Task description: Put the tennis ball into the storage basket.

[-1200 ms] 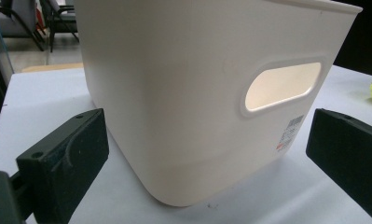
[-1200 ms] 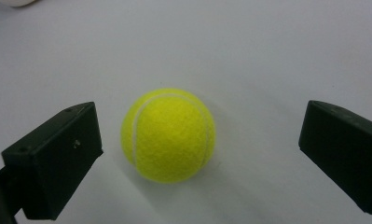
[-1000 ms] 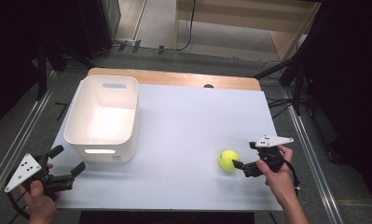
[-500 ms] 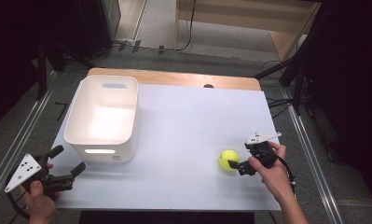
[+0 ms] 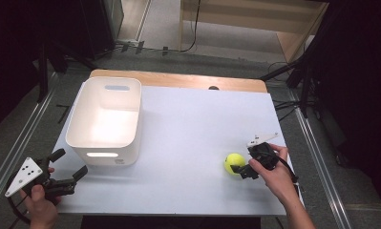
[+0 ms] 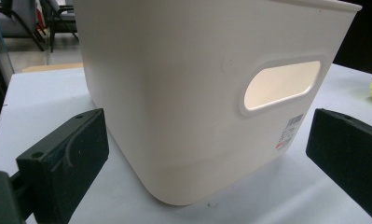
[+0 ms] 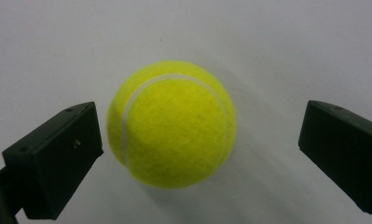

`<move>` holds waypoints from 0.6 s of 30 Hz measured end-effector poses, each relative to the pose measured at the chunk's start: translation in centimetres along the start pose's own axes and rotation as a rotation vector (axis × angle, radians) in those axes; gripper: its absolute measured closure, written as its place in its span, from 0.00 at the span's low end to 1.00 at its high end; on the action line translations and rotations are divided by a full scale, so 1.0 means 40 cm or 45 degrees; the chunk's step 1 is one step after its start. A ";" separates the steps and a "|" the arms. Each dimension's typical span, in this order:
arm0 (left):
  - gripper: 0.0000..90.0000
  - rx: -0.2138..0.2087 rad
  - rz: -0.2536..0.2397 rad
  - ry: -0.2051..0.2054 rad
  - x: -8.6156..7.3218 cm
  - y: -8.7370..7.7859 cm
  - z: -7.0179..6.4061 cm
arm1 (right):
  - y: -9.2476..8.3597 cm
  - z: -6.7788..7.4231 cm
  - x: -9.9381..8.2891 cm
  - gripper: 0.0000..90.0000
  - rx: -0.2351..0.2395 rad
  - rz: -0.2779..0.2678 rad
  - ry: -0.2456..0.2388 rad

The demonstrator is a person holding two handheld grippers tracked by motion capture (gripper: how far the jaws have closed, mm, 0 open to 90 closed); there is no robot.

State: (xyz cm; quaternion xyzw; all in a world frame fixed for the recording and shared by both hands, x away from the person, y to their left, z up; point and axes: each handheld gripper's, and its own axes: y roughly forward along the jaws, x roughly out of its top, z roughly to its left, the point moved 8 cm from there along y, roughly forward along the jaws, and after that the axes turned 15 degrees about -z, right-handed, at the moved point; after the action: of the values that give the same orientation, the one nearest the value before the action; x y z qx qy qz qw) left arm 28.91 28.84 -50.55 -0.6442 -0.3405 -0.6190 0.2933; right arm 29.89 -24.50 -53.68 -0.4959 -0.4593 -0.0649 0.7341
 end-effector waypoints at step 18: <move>0.00 0.000 0.000 -0.004 0.000 0.001 0.001 | 0.037 0.017 -0.009 0.00 0.024 0.154 -0.007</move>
State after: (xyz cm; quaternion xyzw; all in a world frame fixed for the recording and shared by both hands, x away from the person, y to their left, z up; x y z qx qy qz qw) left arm 28.95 28.84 -50.56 -0.6450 -0.3409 -0.6181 0.2927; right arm 30.09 -23.36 -54.86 -0.5159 -0.4309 -0.0147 0.7402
